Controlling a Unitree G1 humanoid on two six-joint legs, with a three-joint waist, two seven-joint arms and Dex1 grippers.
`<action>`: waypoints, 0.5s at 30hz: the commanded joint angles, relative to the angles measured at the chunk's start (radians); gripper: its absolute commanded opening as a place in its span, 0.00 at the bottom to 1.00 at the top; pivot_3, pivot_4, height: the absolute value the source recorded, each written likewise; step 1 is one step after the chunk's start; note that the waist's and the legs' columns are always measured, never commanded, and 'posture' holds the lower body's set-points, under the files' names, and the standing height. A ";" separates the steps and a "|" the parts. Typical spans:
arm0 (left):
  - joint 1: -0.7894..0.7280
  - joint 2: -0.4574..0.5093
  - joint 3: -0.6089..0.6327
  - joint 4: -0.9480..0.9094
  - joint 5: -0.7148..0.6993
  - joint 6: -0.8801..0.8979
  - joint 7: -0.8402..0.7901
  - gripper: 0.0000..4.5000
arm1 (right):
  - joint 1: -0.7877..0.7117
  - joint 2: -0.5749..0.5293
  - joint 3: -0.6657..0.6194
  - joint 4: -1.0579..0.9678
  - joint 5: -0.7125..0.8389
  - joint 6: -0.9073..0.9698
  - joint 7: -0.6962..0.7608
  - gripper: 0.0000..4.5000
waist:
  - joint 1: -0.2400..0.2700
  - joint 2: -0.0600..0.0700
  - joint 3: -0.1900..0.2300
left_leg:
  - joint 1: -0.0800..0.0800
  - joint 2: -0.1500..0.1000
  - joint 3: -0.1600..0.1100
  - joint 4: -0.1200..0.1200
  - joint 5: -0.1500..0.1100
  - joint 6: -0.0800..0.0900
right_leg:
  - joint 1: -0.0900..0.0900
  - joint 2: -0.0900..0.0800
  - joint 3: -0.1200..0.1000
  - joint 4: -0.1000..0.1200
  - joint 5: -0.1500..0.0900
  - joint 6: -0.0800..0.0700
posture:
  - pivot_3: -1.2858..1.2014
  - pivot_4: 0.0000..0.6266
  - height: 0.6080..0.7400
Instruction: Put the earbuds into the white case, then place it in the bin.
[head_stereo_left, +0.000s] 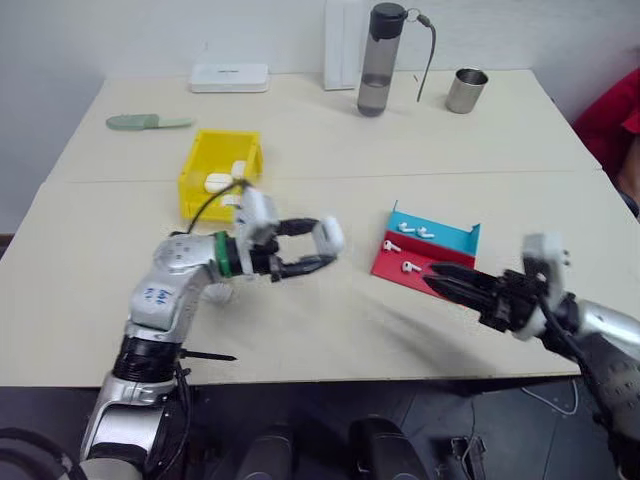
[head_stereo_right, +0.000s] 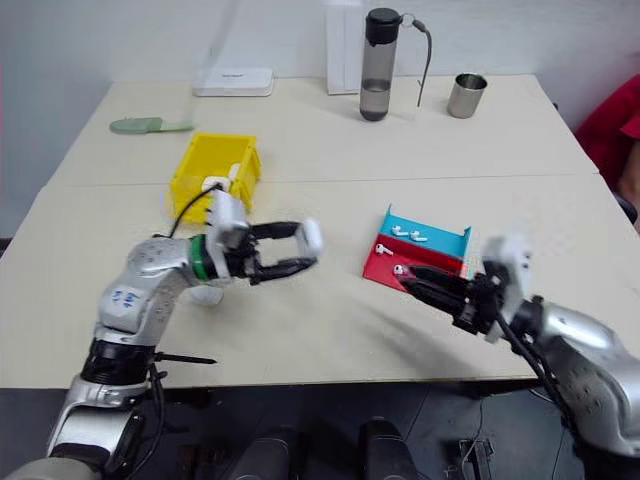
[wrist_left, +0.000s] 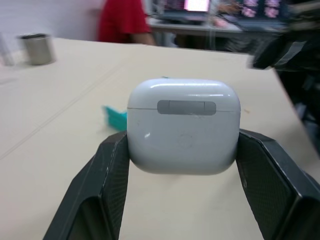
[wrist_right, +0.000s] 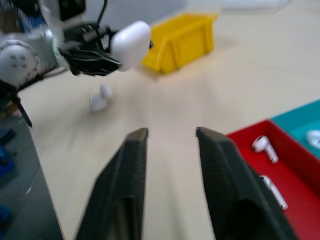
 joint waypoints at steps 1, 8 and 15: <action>-0.074 0.054 0.105 0.024 0.056 0.079 0.207 0.62 | 0.045 0.066 -0.050 -0.080 -0.111 -0.236 -0.023 0.60 | -0.001 0.000 0.000 | 0.001 0.000 0.000 0.001 0.000 0.000 | 0.000 0.000 0.001 0.000 0.000 0.000 | 0.52 0.24 1.00; -0.281 0.088 0.165 0.398 0.172 -0.047 0.418 0.62 | -0.019 0.088 -0.050 -0.036 -0.202 -0.426 -0.086 0.99 | 0.000 -0.001 0.000 | 0.002 -0.001 0.000 0.000 0.001 -0.001 | 0.000 0.000 0.001 0.001 0.000 0.000 | 0.52 0.24 1.00; -0.458 0.069 0.135 0.829 0.271 -0.225 0.511 0.62 | -0.030 0.072 0.026 -0.006 -0.224 -0.456 -0.070 0.99 | 0.000 -0.001 0.000 | 0.001 -0.003 -0.001 0.000 0.001 -0.001 | -0.001 -0.001 -0.002 0.001 0.000 0.000 | 0.52 0.24 1.00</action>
